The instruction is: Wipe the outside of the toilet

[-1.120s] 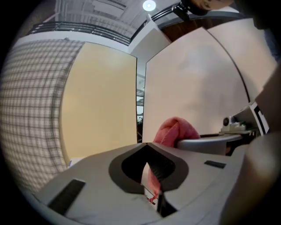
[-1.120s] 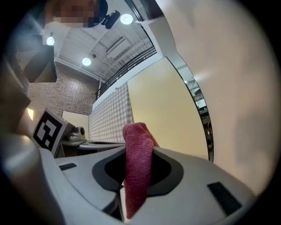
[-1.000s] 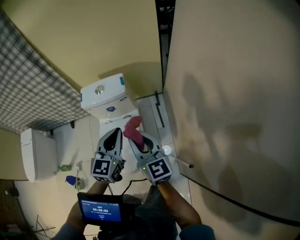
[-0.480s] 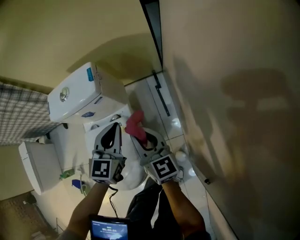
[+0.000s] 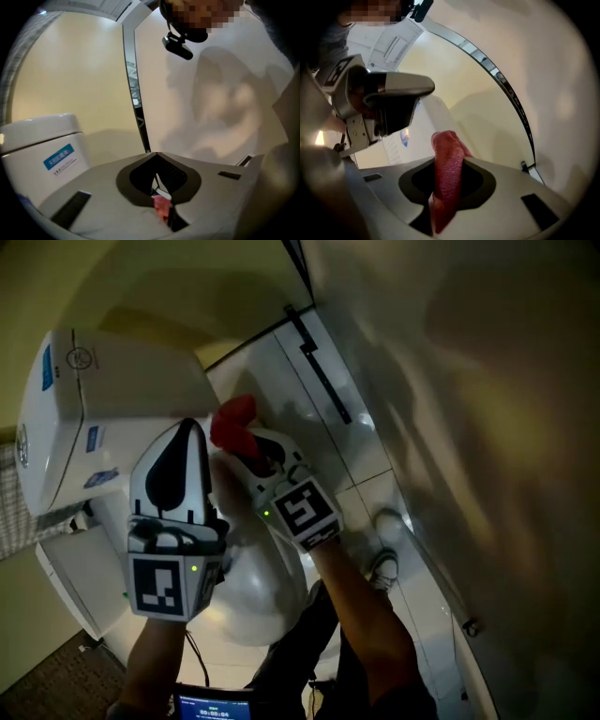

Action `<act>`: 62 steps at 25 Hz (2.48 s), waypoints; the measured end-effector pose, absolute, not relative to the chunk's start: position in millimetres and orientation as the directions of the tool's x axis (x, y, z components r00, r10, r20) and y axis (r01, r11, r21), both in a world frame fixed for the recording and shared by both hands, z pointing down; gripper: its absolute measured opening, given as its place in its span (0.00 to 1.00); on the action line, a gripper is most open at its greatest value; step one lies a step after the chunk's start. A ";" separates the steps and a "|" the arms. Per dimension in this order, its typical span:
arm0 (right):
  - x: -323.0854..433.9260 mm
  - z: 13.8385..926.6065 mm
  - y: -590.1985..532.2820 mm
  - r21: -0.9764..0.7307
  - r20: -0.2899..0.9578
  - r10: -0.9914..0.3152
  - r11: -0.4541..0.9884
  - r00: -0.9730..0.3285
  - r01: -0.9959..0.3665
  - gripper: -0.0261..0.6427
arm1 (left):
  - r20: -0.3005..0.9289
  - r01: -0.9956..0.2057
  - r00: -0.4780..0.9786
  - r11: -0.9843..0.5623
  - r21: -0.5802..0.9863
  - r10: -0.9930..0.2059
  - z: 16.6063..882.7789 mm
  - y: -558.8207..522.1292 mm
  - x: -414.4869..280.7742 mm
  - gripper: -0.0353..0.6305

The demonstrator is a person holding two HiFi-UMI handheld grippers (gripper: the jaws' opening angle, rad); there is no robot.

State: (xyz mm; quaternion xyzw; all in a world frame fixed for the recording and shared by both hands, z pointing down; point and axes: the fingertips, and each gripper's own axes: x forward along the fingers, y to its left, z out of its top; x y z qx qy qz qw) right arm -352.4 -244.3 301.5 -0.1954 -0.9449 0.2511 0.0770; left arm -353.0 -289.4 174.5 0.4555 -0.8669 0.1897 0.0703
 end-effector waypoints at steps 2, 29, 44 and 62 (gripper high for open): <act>-354.4 322.5 -238.0 -0.519 0.045 0.407 0.790 -0.912 0.326 0.17 | 0.279 -0.832 -0.546 0.472 -0.291 -0.790 180.6 -299.3 -349.1 0.06; -148.0 433.4 -194.4 -0.627 0.149 0.467 0.726 -0.872 0.282 0.17 | 0.265 -0.829 -0.532 0.433 -0.353 -0.804 235.6 -317.9 -212.2 0.07; -327.0 510.9 -205.3 -0.606 0.126 0.389 0.759 -0.913 0.239 0.17 | 0.501 -0.759 -0.195 -0.193 -0.621 -0.843 321.2 -420.6 -301.2 0.07; -125.8 546.2 -158.7 -0.634 0.285 0.458 0.749 -0.842 0.193 0.17 | 0.393 -0.790 -0.370 0.062 -0.611 -0.842 278.2 -369.1 -227.8 0.07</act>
